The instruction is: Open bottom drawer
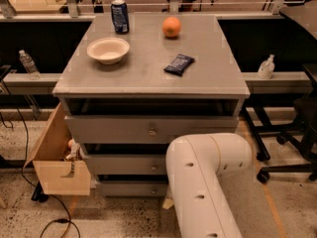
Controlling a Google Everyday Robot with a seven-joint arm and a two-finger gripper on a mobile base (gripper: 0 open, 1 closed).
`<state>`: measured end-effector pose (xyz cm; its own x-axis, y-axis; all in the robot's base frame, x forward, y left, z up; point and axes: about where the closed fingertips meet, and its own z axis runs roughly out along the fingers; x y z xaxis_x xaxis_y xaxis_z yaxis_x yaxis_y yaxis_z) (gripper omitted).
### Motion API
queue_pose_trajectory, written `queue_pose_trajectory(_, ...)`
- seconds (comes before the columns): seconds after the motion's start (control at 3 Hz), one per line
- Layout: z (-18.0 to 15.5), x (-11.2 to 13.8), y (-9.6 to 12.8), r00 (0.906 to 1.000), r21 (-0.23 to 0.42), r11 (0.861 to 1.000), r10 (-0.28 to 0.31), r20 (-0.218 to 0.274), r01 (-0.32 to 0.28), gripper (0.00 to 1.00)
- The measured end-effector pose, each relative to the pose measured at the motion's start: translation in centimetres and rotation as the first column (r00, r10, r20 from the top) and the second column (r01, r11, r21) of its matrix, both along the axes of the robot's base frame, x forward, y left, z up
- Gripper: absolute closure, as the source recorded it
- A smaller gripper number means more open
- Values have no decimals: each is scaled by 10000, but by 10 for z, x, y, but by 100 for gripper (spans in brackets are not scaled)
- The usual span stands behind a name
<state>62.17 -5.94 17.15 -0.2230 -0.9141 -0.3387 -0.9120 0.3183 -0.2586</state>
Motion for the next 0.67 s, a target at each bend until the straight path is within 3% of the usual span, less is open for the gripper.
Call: queue_pose_trajectory(0.67, -2, 7, -2, 9997, -252, 9995, 168, 186, -164, 65)
